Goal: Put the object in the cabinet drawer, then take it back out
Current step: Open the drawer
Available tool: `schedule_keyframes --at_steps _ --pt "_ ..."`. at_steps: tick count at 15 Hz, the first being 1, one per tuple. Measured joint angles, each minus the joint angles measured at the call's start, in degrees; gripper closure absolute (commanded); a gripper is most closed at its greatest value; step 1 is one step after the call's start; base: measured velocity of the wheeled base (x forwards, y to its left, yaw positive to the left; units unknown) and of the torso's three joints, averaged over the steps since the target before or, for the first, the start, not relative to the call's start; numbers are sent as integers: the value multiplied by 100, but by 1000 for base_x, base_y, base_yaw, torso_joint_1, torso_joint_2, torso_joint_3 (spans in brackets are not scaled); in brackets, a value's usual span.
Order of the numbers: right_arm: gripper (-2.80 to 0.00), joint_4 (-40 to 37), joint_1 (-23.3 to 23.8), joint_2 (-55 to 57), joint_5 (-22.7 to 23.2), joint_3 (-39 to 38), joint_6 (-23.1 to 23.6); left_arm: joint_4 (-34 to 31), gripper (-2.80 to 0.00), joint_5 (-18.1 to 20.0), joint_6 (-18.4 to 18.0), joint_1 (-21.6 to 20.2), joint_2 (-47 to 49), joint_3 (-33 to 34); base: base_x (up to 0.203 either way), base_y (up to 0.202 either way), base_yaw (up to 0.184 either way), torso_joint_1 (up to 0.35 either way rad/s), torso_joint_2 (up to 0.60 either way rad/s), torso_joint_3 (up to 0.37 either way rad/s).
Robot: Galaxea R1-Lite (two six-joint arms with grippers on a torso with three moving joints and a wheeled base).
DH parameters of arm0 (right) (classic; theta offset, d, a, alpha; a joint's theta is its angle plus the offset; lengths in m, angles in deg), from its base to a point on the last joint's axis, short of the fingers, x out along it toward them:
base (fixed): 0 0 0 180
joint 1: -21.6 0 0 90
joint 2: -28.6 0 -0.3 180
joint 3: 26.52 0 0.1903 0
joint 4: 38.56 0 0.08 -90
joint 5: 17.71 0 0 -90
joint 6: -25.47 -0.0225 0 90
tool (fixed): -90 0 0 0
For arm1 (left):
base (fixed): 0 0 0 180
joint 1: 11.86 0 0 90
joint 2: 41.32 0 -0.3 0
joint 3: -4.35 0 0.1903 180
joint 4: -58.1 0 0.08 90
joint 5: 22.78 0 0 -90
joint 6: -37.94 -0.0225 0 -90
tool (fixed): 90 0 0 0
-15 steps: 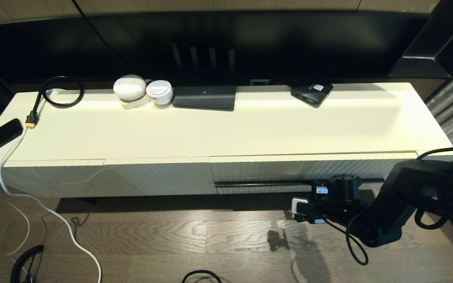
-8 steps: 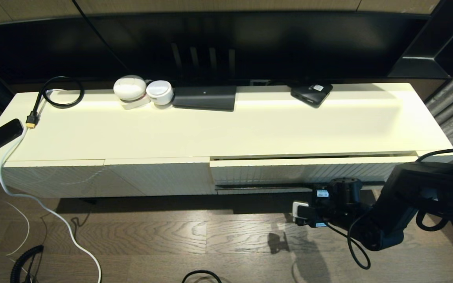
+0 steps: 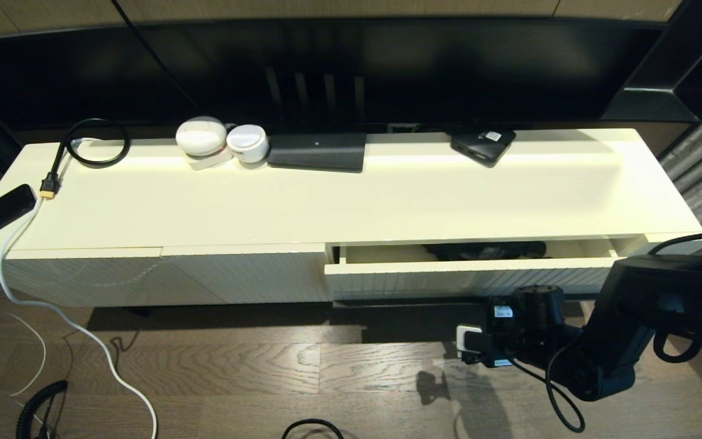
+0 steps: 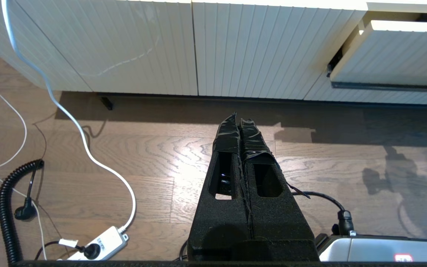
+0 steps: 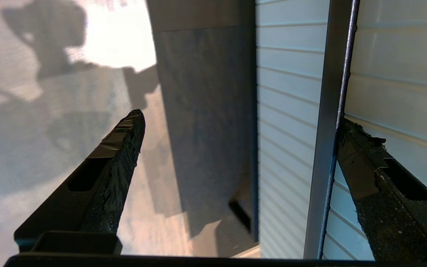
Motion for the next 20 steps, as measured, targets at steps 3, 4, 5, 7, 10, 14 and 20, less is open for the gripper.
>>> schedule_keyframes --at_steps 3,4,5,7,10,14,20 --pt "-280 -7 -48 -129 -79 -297 -17 0 0 0 1 -2 0 0 0 0 0 0 0 0" --pt "-280 -9 -60 -187 -107 -426 -19 0 0 0 2 -2 0 0 0 0 0 0 0 0" --pt "-280 1 -73 -246 -119 -556 -19 0 0 0 0 -2 0 0 0 0 0 0 0 0" --pt "-280 13 -92 -401 -121 -850 -20 0 0 0 2 -2 0 0 0 0 0 0 0 0" --pt "-280 13 -98 -723 -141 -1110 -30 0 0 0 2 -2 0 0 0 0 0 0 0 0" --pt "-280 -15 -125 -1399 -144 -1495 -41 0 0 0 2 -2 0 0 0 0 0 0 0 0" --pt "0 -1438 -124 -3643 -135 -2103 -61 0 0 0 0 -2 0 0 0 0 0 0 0 0"
